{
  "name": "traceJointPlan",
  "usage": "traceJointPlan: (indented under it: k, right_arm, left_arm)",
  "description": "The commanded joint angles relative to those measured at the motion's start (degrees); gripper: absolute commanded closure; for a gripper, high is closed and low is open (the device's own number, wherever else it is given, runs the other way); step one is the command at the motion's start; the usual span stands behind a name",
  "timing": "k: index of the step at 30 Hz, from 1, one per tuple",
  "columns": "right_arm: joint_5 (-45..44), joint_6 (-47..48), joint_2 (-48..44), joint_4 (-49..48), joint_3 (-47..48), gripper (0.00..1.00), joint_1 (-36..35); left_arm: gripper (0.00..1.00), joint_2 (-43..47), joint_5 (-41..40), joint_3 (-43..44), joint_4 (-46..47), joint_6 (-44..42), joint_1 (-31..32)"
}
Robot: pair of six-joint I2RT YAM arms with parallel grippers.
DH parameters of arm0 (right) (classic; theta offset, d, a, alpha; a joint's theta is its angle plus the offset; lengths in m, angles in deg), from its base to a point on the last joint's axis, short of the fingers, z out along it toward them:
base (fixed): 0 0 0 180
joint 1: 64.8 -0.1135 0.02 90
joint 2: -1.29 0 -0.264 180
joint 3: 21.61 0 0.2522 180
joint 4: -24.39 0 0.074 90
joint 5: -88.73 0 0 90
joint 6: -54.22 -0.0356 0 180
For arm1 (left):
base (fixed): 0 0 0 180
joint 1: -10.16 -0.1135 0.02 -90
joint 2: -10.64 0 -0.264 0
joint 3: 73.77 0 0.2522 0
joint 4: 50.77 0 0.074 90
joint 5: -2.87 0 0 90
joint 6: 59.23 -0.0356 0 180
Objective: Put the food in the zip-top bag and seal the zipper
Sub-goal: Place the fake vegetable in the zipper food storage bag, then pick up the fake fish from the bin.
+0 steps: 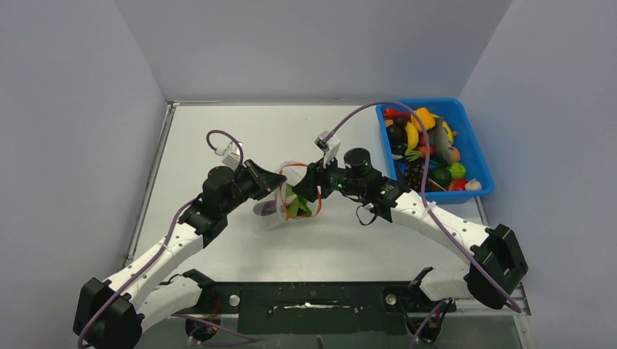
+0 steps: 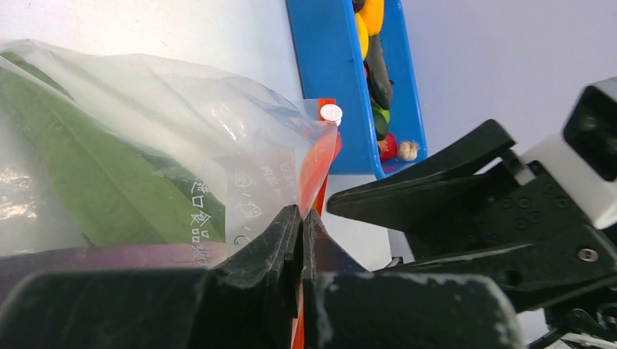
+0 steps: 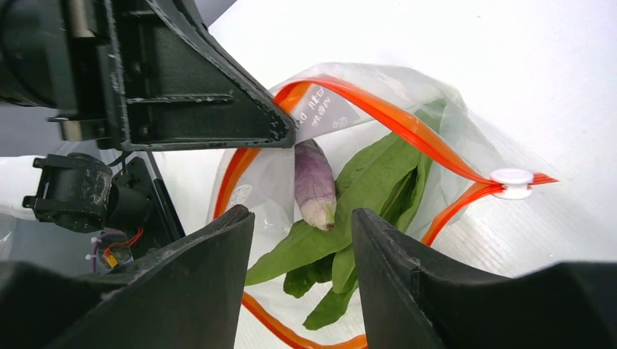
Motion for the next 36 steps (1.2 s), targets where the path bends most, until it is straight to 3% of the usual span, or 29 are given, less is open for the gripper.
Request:
traceJointPlan:
  k: [1,13,24,32,36]
  right_arm:
    - [-1.78,3.07,-4.68,3.49,4.58,0.47,0.48]
    - [-11.41,10.37,-7.69,14.19,11.67,0.43,4.90]
    - [-28.09,21.42,-2.02,20.91,20.06,0.41,19.84]
    - [-32.71,21.95,9.12,22.56,25.56,0.46,33.40]
    - [-36.79,22.04,13.49,22.77,27.66,0.47,36.84]
  left_arm:
    - [1.00,0.61,-0.61,0.19,4.00,-0.42,0.33]
    - [1.00,1.00,-0.49,0.16,2.75,-1.65,0.62]
    - [1.00,1.05,0.27,1.50,-0.69,-5.31,0.85]
    - [1.00,0.29,1.22,4.00,-3.66,-7.81,1.21]
    - [1.00,0.52,1.04,3.88,-3.72,-8.18,1.53]
